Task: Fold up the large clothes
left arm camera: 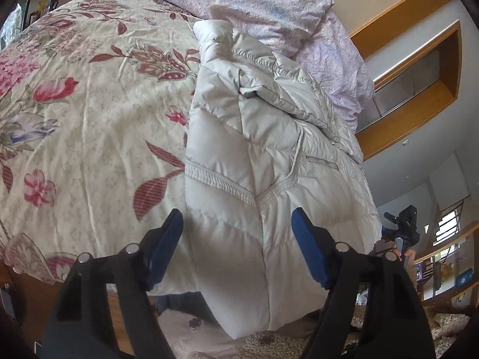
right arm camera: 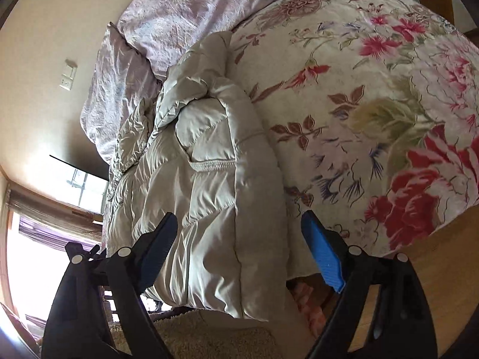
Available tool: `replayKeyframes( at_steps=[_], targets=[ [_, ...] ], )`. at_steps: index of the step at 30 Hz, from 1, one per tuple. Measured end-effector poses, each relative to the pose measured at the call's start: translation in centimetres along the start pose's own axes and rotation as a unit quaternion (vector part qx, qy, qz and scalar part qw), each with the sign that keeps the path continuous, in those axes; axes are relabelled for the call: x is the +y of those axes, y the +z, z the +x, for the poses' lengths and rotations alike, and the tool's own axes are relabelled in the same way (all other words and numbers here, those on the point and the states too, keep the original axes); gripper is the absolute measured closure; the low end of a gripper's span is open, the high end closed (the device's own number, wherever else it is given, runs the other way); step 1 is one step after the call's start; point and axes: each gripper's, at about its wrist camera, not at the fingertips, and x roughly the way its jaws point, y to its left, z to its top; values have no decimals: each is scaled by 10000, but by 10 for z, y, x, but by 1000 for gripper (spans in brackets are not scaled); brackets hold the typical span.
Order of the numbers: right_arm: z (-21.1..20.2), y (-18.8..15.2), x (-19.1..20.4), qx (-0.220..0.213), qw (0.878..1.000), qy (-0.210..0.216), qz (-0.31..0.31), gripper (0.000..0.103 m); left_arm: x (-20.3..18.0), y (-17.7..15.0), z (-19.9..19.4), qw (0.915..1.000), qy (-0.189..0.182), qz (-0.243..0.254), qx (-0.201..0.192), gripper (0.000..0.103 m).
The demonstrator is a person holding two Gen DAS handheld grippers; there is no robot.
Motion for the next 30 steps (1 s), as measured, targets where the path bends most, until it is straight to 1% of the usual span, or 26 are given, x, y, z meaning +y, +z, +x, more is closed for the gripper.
replayKeyframes(
  at_steps=[2,5,7,9,12,13,15,17,18,20,21,22,23,24,25,26,27,28,29,30],
  targets=[
    [5,-2,-1,87,10000,37,0,17,-2,-6,2,10000,-18,6,47,30],
    [11,-2,1,159,9998,74,-69,18,-4,-16,0,9999,-137,-46,0,30],
    [14,-3,4,237,9995,190,-100,18,-5,-25,-2,9997,-221,-99,-38,30],
    [17,-5,7,376,9985,339,-184,18,-5,-33,-6,9994,-298,-162,-47,30],
    [20,-10,13,558,9971,395,-348,18,-3,-43,-12,9988,-412,-263,-39,30],
    [21,-12,14,656,9961,473,-355,18,-3,-45,-12,9986,-429,-295,-26,30],
    [24,-17,19,780,9946,537,-430,19,-2,-50,-8,9984,-372,-383,184,31],
    [25,-21,23,845,9936,525,-526,19,-1,-56,-1,9980,-250,-423,403,37],
    [26,-23,25,855,9934,531,-554,19,0,-58,2,9978,-221,-441,450,38],
    [26,-22,24,838,9936,597,-470,20,3,-58,7,9971,-343,-513,451,39],
    [26,-22,23,829,9938,612,-416,25,4,-57,10,9965,-417,-562,458,40],
    [27,-22,22,826,9939,625,-370,29,4,-57,12,9960,-456,-591,483,44],
    [27,-22,22,809,9941,633,-356,30,3,-56,14,9958,-473,-596,518,47],
    [27,-24,22,812,9940,642,-360,32,2,-56,14,9958,-460,-585,533,49],
    [28,-25,21,827,9939,639,-345,38,1,-57,14,9957,-475,-587,530,53],
    [28,-26,21,803,9942,630,-333,40,1,-57,13,9954,-519,-611,518,57],
    [28,-27,21,780,9945,634,-303,46,1,-57,11,9950,-570,-654,495,61],
    [29,-28,19,777,9946,640,-247,57,2,-57,10,9945,-622,-702,463,69],
    [29,-29,17,770,9947,653,-193,61,2,-57,8,9940,-685,-744,424,76],
    [28,-29,18,735,9949,667,-183,65,1,-57,5,9938,-726,-762,362,79]
  ],
)
